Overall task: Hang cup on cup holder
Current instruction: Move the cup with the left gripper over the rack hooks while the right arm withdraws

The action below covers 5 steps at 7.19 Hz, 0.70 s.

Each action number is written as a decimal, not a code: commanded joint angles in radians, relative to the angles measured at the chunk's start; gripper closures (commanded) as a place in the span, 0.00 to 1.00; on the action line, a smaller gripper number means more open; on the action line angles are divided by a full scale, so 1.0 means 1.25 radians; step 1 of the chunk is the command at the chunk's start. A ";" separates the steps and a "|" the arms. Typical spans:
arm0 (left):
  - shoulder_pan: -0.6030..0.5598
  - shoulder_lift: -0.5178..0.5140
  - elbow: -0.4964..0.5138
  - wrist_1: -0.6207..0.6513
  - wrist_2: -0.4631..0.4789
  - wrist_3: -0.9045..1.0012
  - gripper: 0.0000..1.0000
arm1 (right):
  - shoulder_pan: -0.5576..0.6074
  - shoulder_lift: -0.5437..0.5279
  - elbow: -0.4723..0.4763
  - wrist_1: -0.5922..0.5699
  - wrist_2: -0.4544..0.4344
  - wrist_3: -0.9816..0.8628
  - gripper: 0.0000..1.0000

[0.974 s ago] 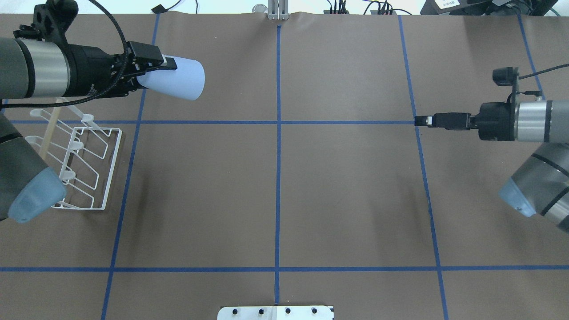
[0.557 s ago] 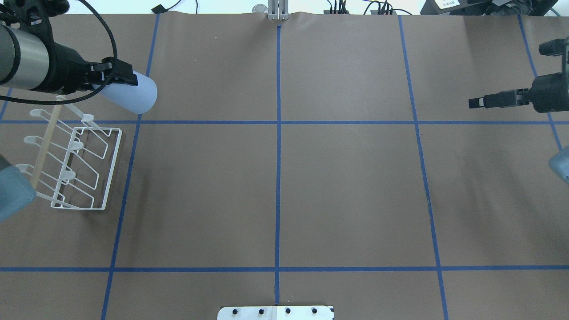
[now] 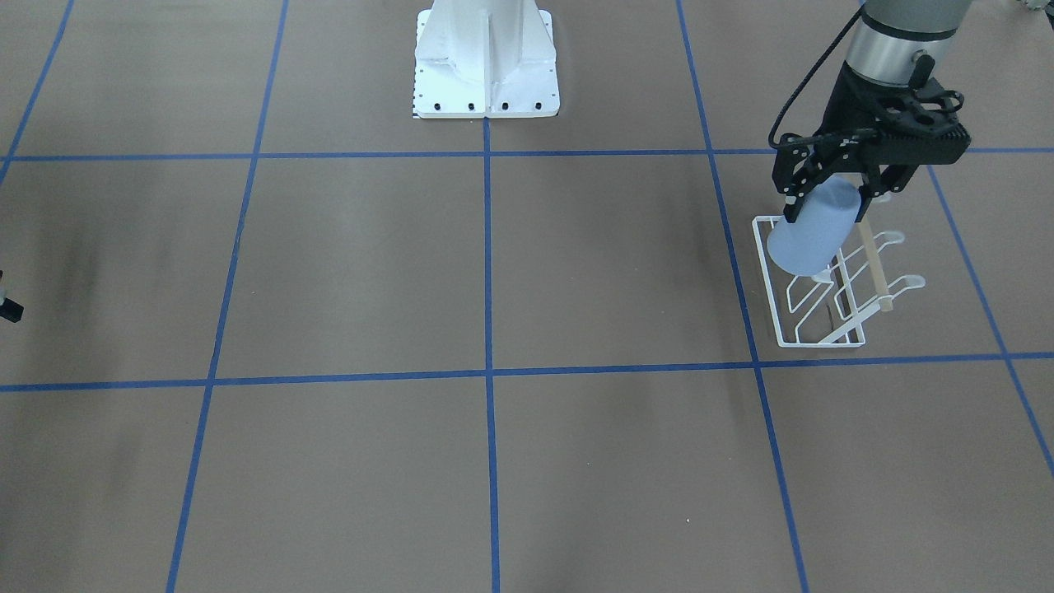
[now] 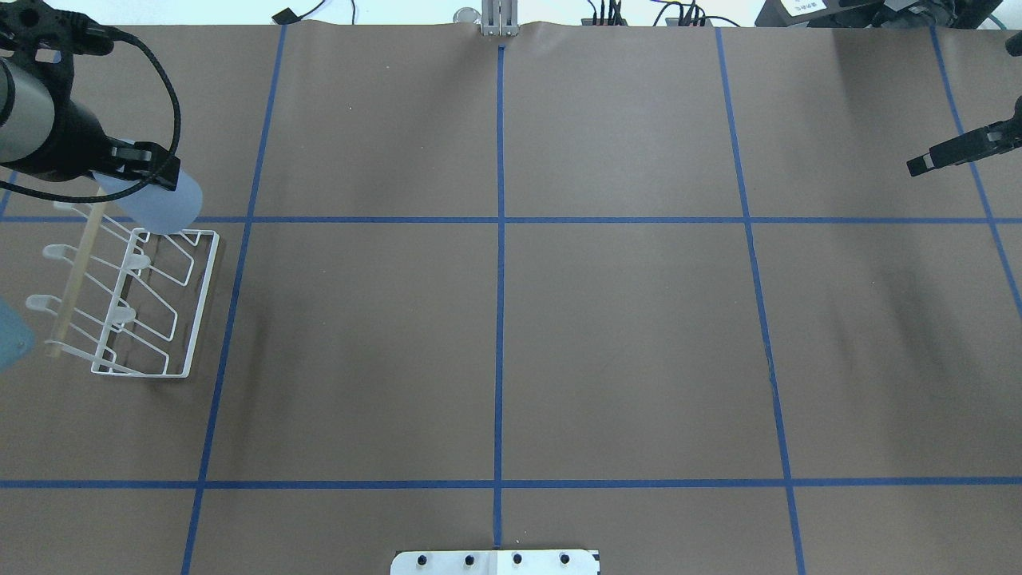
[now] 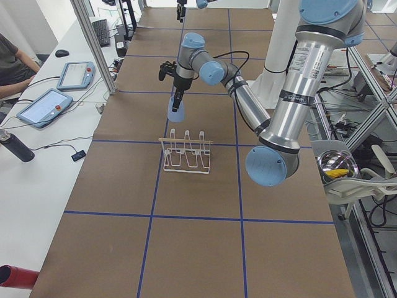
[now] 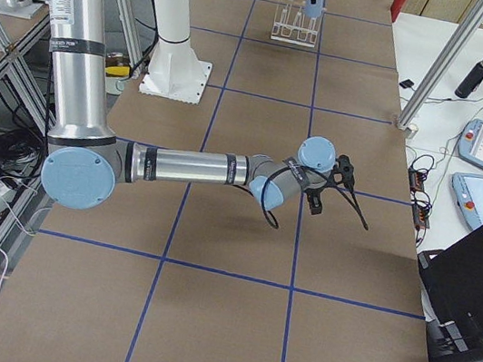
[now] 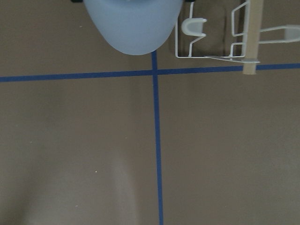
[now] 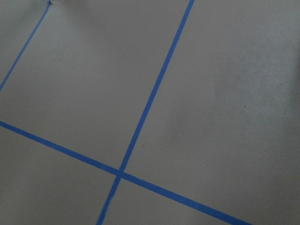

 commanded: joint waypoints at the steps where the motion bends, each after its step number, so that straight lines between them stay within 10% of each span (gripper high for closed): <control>1: -0.041 -0.006 0.036 0.053 -0.044 0.111 1.00 | 0.017 0.070 0.026 -0.292 -0.020 -0.185 0.00; 5: -0.084 -0.039 0.158 0.013 -0.208 0.103 1.00 | 0.011 0.006 0.195 -0.485 -0.063 -0.212 0.00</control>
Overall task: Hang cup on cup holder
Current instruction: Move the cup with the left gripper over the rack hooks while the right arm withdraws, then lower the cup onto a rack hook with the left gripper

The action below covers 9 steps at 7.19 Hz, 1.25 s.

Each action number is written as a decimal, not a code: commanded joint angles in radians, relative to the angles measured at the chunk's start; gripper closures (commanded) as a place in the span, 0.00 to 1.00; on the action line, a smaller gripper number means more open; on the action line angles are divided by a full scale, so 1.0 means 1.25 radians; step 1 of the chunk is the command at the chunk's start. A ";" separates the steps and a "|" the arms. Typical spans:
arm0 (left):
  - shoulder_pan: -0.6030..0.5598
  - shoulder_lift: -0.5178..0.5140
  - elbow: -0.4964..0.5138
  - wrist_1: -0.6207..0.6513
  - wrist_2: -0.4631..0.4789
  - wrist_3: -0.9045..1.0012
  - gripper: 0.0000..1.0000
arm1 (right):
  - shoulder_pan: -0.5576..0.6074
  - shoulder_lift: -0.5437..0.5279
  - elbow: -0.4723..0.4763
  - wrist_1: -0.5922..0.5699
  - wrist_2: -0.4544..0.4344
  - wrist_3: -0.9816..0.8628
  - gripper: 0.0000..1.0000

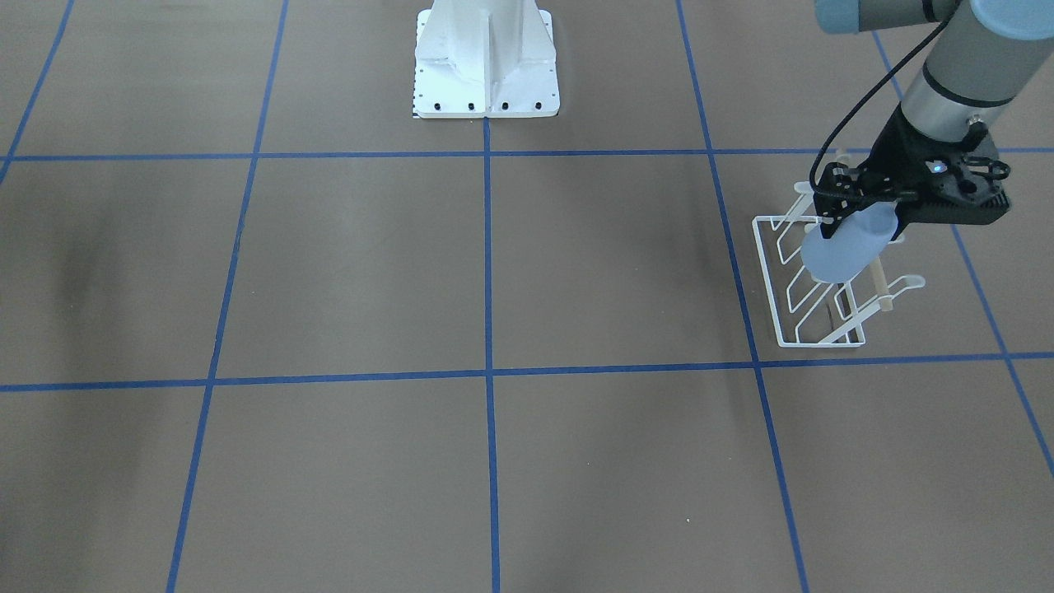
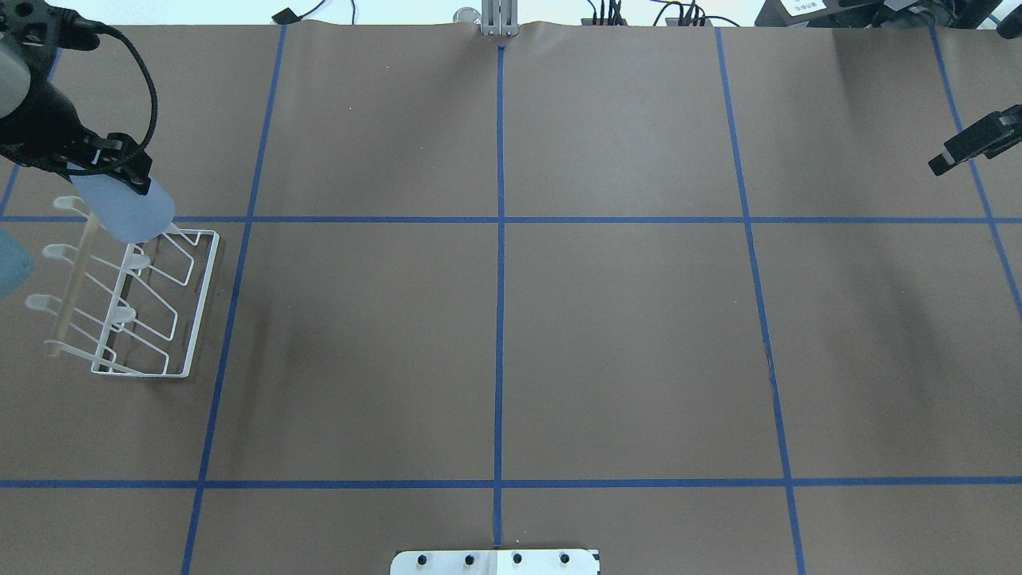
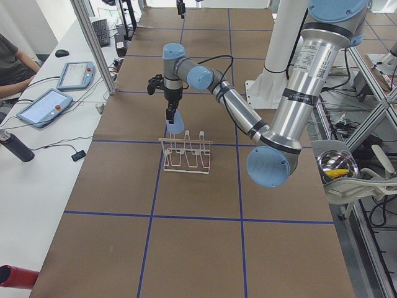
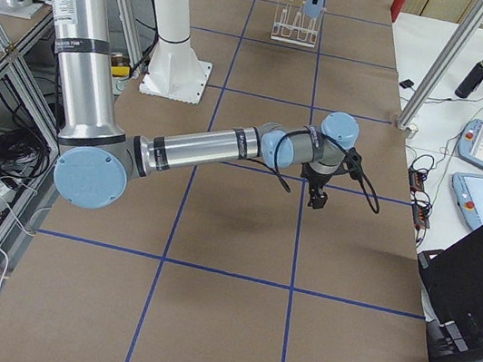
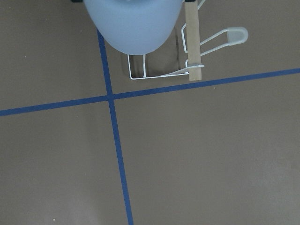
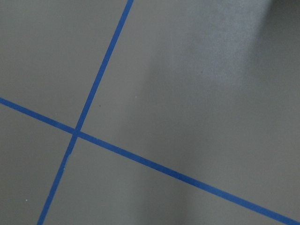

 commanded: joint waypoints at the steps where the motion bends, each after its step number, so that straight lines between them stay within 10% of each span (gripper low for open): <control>1: -0.005 -0.017 0.036 -0.010 -0.027 -0.002 1.00 | -0.006 -0.023 0.059 -0.063 -0.028 -0.003 0.00; 9: 0.003 -0.016 0.144 -0.116 -0.026 0.003 1.00 | -0.013 -0.038 0.066 -0.063 -0.033 -0.002 0.00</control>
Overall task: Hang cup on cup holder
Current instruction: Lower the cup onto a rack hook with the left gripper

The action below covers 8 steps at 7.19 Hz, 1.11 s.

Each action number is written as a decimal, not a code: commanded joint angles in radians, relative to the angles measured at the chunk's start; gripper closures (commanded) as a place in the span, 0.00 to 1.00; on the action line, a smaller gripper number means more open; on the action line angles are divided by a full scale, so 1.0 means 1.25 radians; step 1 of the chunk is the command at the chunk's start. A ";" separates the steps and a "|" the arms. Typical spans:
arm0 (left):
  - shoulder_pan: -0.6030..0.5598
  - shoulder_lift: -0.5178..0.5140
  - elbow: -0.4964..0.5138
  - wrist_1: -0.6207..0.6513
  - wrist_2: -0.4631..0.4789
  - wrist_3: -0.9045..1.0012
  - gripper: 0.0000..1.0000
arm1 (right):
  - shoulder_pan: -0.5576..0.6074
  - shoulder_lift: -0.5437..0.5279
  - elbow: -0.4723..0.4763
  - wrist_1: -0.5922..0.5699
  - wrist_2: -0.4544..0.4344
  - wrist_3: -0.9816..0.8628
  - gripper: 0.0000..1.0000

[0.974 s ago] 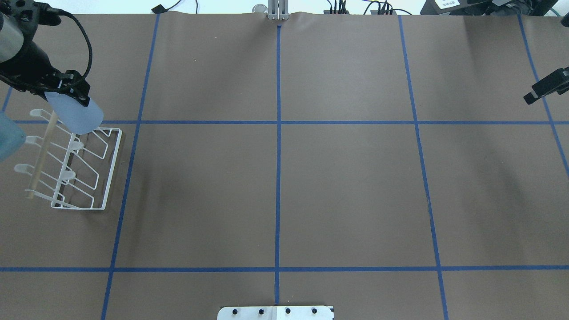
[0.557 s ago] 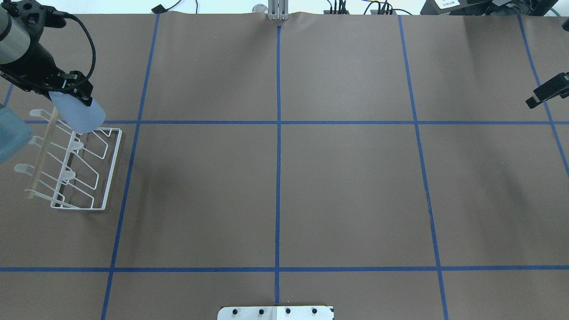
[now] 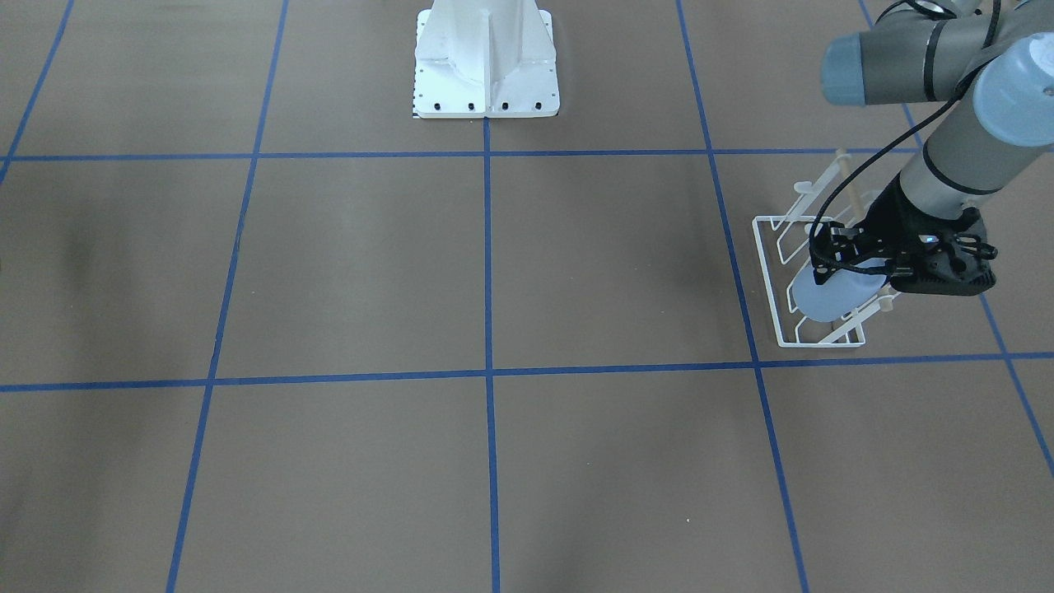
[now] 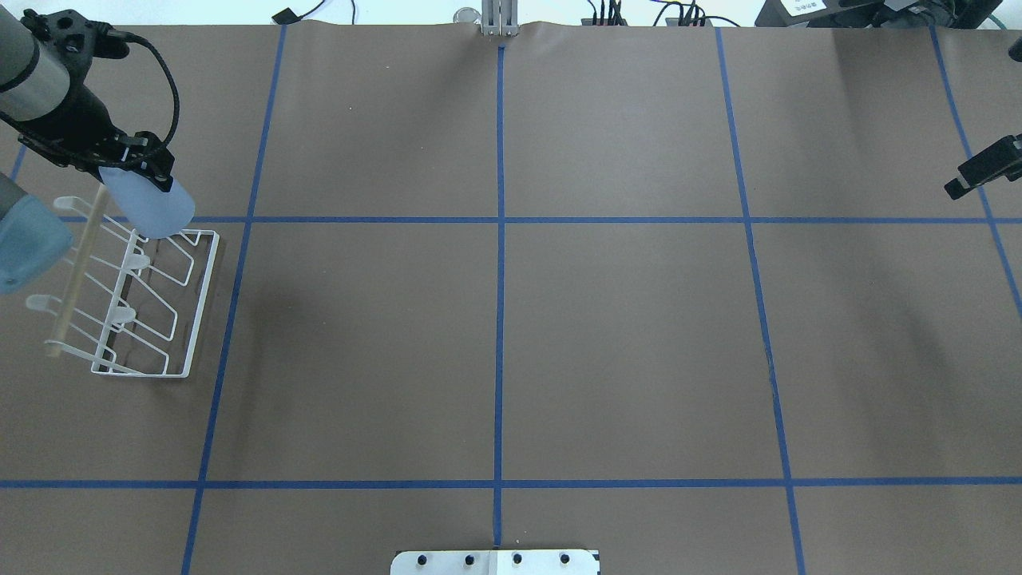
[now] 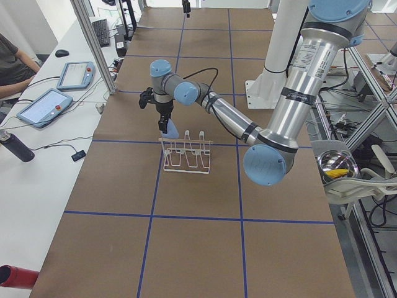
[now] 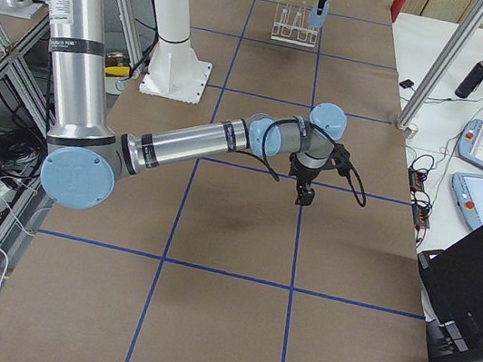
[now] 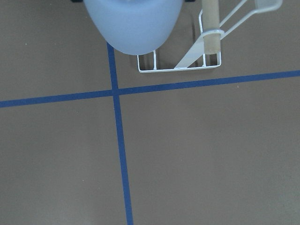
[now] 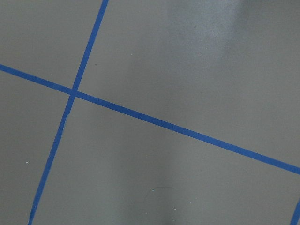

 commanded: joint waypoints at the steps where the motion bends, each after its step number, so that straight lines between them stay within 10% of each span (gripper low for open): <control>1: 0.008 -0.002 0.016 -0.018 0.000 -0.001 1.00 | -0.001 -0.001 0.000 0.000 0.000 0.000 0.00; 4: 0.028 -0.001 0.038 -0.081 0.000 -0.036 1.00 | -0.002 -0.001 0.000 0.000 0.000 0.000 0.00; 5: 0.028 -0.001 0.038 -0.081 0.000 -0.033 0.78 | -0.003 -0.001 0.000 0.000 0.000 0.000 0.00; 6: 0.028 0.002 0.037 -0.081 0.006 -0.025 0.26 | -0.002 -0.001 0.000 0.000 0.000 0.000 0.00; 8: 0.024 0.010 -0.001 -0.080 0.000 -0.027 0.03 | -0.002 -0.001 0.000 0.000 0.000 0.000 0.00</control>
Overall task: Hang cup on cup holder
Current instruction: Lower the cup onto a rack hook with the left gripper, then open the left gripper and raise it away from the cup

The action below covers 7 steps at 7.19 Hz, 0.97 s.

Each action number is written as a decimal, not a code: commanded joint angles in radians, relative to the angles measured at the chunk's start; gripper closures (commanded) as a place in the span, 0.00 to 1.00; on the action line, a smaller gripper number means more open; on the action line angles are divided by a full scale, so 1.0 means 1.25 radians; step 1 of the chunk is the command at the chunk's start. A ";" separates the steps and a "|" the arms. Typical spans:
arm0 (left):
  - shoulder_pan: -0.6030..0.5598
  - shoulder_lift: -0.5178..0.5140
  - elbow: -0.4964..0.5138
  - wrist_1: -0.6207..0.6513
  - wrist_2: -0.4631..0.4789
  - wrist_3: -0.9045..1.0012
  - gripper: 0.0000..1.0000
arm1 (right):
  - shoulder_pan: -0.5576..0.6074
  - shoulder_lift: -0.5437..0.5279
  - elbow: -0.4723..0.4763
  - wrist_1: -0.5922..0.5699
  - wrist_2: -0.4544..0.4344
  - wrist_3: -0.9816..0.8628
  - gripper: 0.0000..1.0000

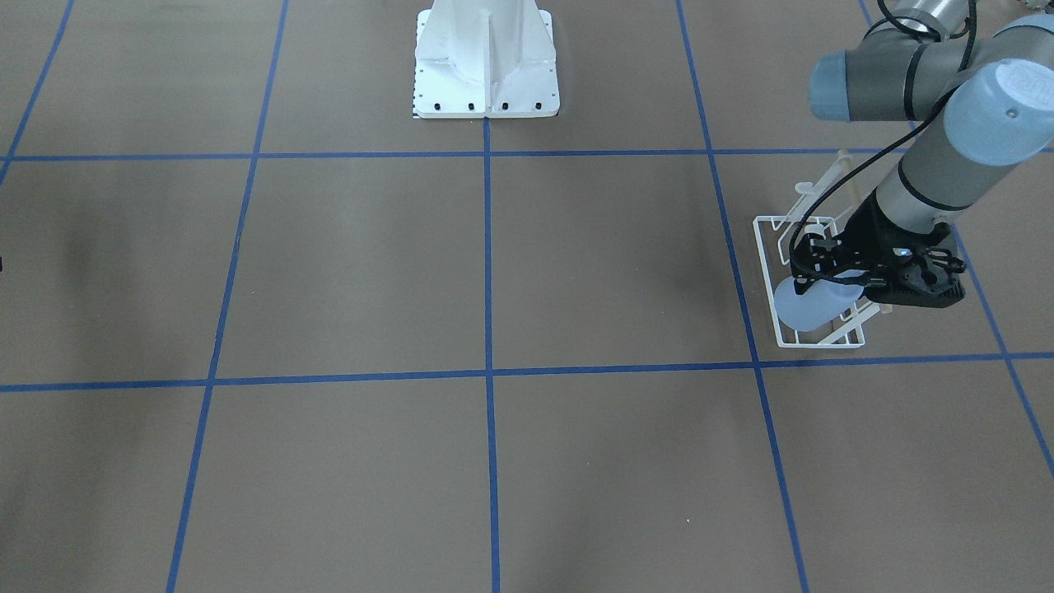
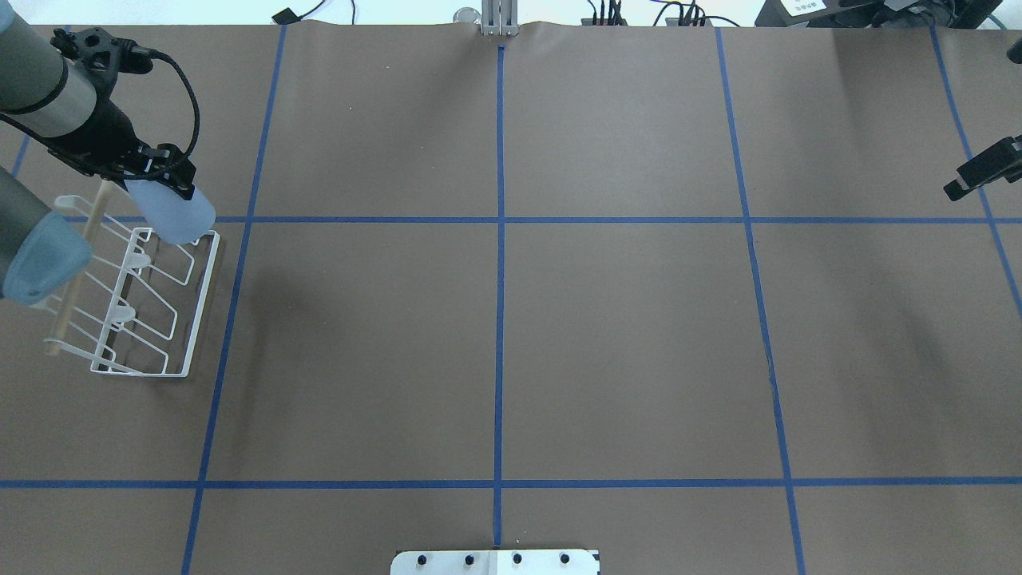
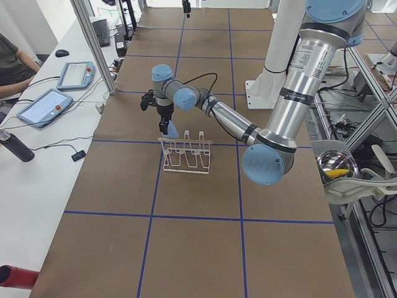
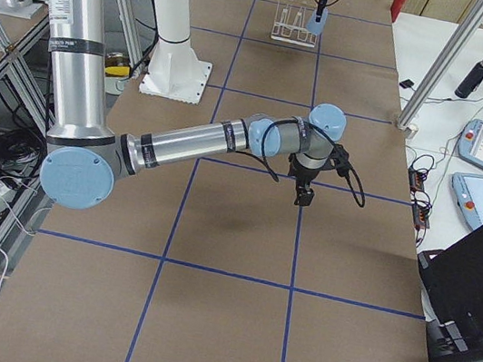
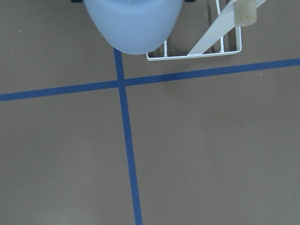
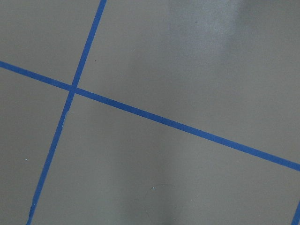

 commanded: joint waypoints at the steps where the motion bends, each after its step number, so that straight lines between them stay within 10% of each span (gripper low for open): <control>1: -0.019 0.004 -0.048 0.002 -0.004 0.000 0.03 | 0.000 0.000 0.000 0.000 0.000 0.000 0.00; 7: -0.188 0.191 -0.122 0.009 -0.006 0.362 0.03 | 0.058 0.007 0.022 -0.063 -0.001 0.000 0.00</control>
